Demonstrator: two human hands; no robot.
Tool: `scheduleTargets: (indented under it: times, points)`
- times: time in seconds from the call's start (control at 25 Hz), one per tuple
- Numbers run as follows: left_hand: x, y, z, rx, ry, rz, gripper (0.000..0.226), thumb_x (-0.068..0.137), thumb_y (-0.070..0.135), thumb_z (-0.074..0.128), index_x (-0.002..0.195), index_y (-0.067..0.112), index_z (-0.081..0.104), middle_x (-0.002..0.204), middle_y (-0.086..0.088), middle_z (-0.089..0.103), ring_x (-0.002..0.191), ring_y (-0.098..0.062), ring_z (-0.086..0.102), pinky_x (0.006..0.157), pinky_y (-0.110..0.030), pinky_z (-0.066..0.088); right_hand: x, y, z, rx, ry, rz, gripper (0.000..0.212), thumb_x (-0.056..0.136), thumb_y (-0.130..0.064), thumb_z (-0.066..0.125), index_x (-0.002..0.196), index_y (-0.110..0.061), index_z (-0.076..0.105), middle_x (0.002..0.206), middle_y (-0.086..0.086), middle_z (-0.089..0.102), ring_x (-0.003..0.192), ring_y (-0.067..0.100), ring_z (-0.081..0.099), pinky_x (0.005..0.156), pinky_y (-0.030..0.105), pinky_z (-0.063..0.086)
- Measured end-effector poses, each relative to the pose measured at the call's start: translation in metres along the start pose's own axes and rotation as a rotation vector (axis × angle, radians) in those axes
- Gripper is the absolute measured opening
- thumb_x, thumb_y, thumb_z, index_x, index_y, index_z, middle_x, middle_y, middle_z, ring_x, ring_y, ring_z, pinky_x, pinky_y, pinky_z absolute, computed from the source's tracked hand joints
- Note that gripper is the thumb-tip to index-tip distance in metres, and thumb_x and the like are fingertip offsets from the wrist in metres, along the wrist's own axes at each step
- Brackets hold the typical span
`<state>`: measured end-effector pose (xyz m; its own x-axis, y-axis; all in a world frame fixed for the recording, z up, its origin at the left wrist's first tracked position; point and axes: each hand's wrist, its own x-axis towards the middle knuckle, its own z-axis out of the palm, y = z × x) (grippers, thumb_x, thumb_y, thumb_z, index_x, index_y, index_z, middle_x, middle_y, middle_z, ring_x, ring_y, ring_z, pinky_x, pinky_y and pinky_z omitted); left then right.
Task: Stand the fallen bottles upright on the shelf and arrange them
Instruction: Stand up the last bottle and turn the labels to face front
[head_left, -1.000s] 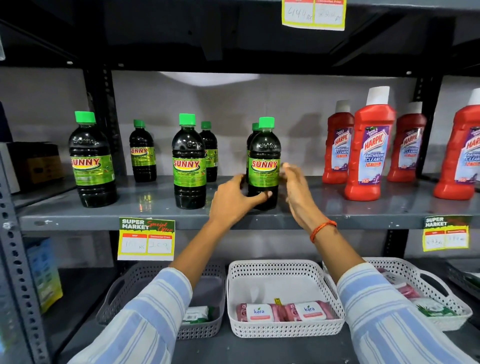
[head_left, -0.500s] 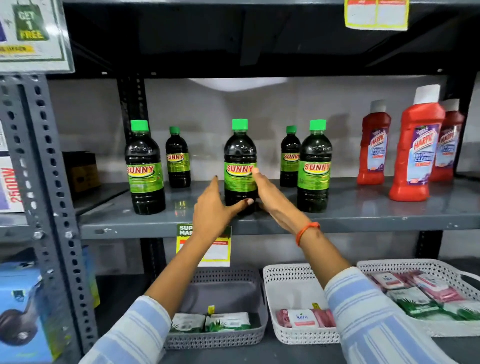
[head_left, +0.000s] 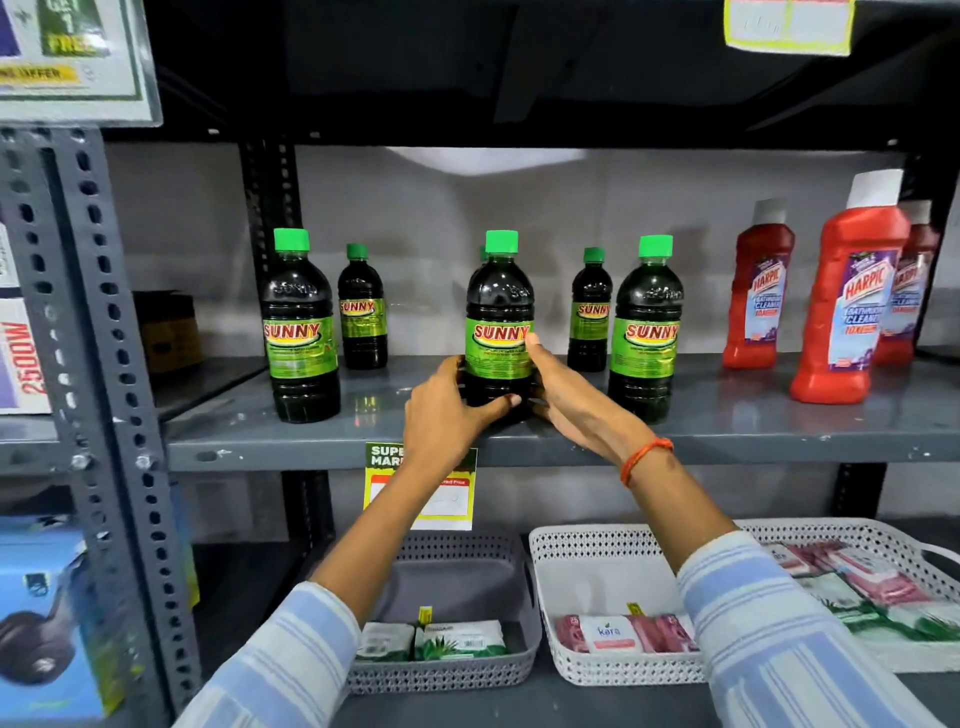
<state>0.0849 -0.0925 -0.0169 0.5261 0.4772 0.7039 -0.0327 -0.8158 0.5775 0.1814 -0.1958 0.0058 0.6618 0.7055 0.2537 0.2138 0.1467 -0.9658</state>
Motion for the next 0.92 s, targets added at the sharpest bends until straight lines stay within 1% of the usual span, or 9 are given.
scheduleTargets:
  times: [0.28,0.36,0.48,0.52,0.6,0.68,0.76,0.84,0.92]
  points:
    - [-0.003,0.002,-0.001,-0.017,-0.02,-0.008,0.069,0.067,0.049,0.08,0.12,0.012,0.057,0.115,-0.006,0.069,0.106,-0.022,0.063,0.085,-0.032,0.05,-0.001,0.005,-0.002,-0.013,0.034,-0.028,0.06,0.097,-0.052,0.029,0.145,-0.016,0.034,0.149,0.007,0.044,0.139,0.019,0.039,0.119,0.041,0.027]
    - [-0.009,0.003,-0.006,-0.079,0.01,-0.01,0.081,0.07,0.048,0.079,0.132,0.005,0.048,0.128,-0.013,0.061,0.117,-0.025,0.057,0.094,-0.035,0.048,-0.014,0.004,0.007,-0.101,0.246,-0.196,0.054,0.098,-0.044,0.035,0.142,-0.013,0.038,0.147,0.006,0.045,0.136,0.015,0.04,0.112,0.029,0.03]
    - [-0.023,-0.003,-0.024,-0.054,0.176,0.129,0.082,0.079,0.043,0.072,0.141,0.002,0.037,0.139,-0.015,0.049,0.128,-0.024,0.046,0.105,-0.037,0.04,-0.039,0.001,0.036,-0.304,0.711,-0.638,0.041,0.098,-0.024,0.042,0.133,-0.003,0.046,0.136,0.014,0.048,0.125,0.016,0.044,0.103,0.013,0.029]
    - [-0.025,-0.01,-0.032,0.035,0.259,0.197,0.083,0.081,0.043,0.068,0.142,-0.001,0.033,0.142,-0.017,0.045,0.131,-0.024,0.041,0.109,-0.035,0.035,-0.044,0.0,0.049,-0.392,0.75,-0.754,0.038,0.097,-0.021,0.042,0.13,-0.002,0.049,0.131,0.014,0.049,0.122,0.014,0.044,0.103,0.008,0.027]
    - [-0.025,-0.027,-0.052,0.218,0.404,0.23,0.09,0.084,0.046,0.063,0.144,-0.008,0.023,0.149,-0.023,0.032,0.137,-0.029,0.03,0.112,-0.031,0.024,-0.041,-0.002,0.077,-0.538,0.627,-0.884,0.037,0.095,-0.021,0.04,0.125,-0.003,0.053,0.125,0.013,0.052,0.118,0.012,0.045,0.104,0.008,0.028]
    - [-0.02,-0.047,-0.073,0.316,0.452,0.077,0.101,0.081,0.047,0.066,0.145,-0.01,0.012,0.152,-0.027,0.021,0.139,-0.037,0.024,0.111,-0.037,0.026,-0.028,-0.005,0.108,-0.578,0.41,-0.745,0.036,0.095,-0.022,0.041,0.123,-0.002,0.053,0.124,0.016,0.054,0.118,0.022,0.051,0.103,0.021,0.036]
    - [-0.013,-0.068,-0.095,0.287,0.33,-0.123,0.103,0.077,0.041,0.074,0.146,-0.006,0.014,0.146,-0.028,0.033,0.131,-0.04,0.036,0.1,-0.044,0.038,-0.001,-0.007,0.14,-0.521,0.174,-0.418,0.037,0.098,-0.025,0.042,0.126,-0.001,0.051,0.129,0.02,0.054,0.12,0.03,0.053,0.103,0.034,0.039]
    - [-0.005,-0.085,-0.111,0.241,0.176,-0.24,0.077,0.076,0.04,0.076,0.133,0.003,0.04,0.124,-0.023,0.057,0.111,-0.038,0.054,0.075,-0.04,0.043,0.027,-0.007,0.165,-0.46,0.022,-0.161,0.044,0.099,-0.033,0.038,0.128,-0.002,0.049,0.134,0.021,0.054,0.122,0.034,0.052,0.106,0.044,0.04]
    - [0.004,-0.095,-0.12,0.231,0.122,-0.217,0.051,0.076,0.039,0.074,0.109,0.005,0.056,0.106,-0.018,0.067,0.096,-0.036,0.061,0.065,-0.034,0.041,0.046,-0.005,0.179,-0.399,-0.019,-0.059,0.049,0.098,-0.036,0.035,0.131,-0.003,0.048,0.138,0.02,0.052,0.125,0.034,0.051,0.109,0.048,0.039]
